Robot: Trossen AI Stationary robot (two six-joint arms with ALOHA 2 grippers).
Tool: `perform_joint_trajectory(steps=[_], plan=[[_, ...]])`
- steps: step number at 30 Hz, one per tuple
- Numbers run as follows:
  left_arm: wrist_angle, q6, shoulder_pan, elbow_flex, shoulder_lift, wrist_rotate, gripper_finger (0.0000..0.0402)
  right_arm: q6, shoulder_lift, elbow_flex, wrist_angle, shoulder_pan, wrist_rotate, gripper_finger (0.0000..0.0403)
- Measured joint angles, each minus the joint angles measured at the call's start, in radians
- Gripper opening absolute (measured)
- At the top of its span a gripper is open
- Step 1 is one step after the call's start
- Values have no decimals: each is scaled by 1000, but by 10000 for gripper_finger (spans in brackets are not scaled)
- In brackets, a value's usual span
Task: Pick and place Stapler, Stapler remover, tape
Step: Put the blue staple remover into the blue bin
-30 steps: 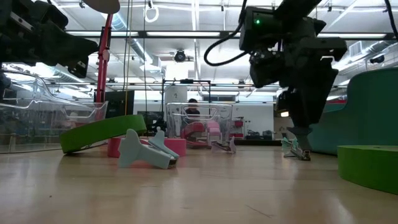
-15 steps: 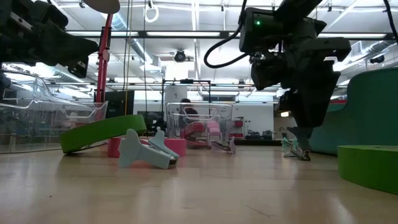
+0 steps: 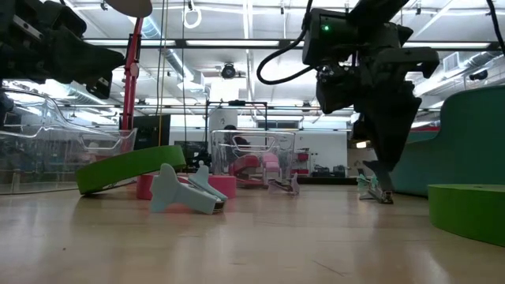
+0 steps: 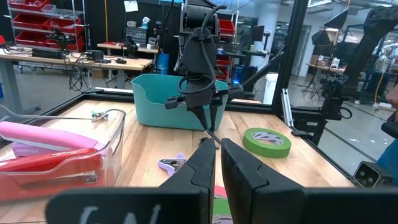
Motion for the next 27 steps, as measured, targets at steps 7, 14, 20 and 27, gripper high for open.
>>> perform_joint_trajectory(steps=[7,14,20,27], plan=[[0,0,0,0,0,0,30,0,0,1,3,0,-1,16],[0,0,0,0,0,0,30,-13,0,2,15,0,-7,3],[0,0,0,0,0,0,30,-26,-1,2,14,0,-6,1],[0,0,0,0,0,0,30,-27,-39,2,3,0,-14,0]])
